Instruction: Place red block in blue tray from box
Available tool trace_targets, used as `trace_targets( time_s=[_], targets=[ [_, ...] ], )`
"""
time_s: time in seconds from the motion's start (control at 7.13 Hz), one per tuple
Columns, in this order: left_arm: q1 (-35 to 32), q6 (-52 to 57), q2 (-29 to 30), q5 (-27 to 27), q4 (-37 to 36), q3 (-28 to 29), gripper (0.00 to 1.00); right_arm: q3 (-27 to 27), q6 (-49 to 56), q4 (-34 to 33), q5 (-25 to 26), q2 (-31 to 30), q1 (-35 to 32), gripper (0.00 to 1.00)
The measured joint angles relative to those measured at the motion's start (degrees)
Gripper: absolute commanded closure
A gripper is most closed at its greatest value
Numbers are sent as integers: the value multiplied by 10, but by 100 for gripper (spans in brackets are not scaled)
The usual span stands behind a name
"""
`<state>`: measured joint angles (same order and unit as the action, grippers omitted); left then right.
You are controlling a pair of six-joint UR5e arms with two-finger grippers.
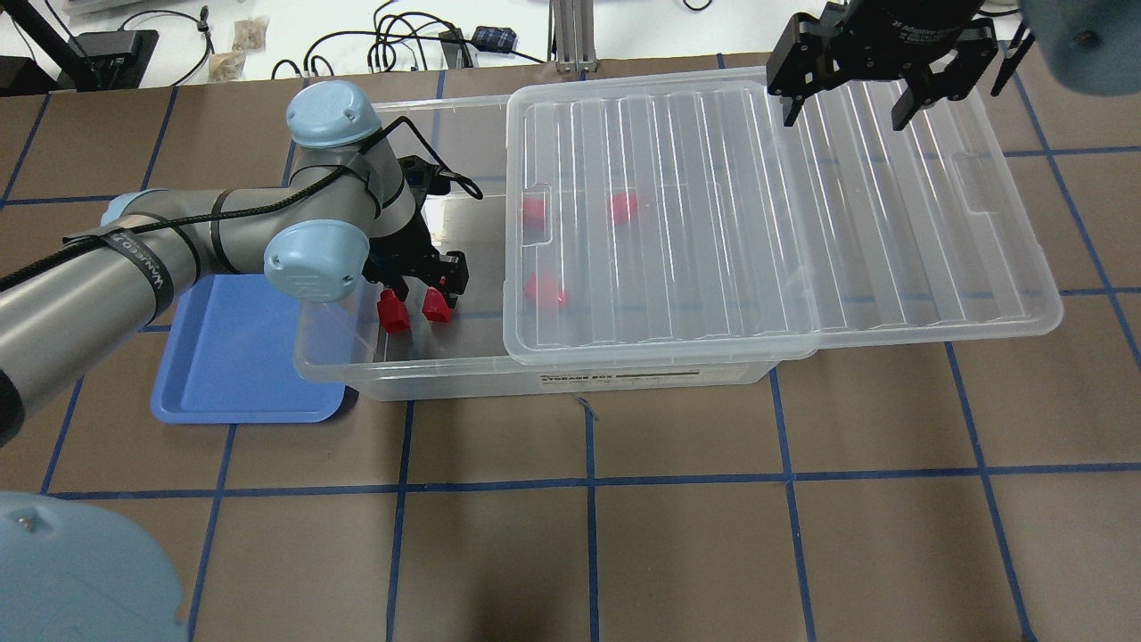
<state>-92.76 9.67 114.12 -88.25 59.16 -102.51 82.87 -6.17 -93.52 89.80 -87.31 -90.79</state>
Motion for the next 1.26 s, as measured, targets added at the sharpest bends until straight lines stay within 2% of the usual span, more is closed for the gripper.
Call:
trace_targets(
  time_s=[0.42, 0.7, 0.84, 0.98, 1.26],
  targets=[
    [0, -1, 10, 0, -2, 0, 43, 1, 0, 0, 0, 1, 0, 0],
    [0, -1, 13, 1, -1, 0, 47, 2, 1, -1, 1, 1, 0, 0],
    [0, -2, 16, 1, 0, 0, 64, 2, 1, -1, 1, 1, 0, 0],
    [0, -2, 19, 1, -1, 0, 100, 2, 1, -1, 1, 1, 0, 0],
    [0, -3, 20, 1, -3, 1, 100, 2, 2, -1, 1, 1, 0, 0]
  ],
)
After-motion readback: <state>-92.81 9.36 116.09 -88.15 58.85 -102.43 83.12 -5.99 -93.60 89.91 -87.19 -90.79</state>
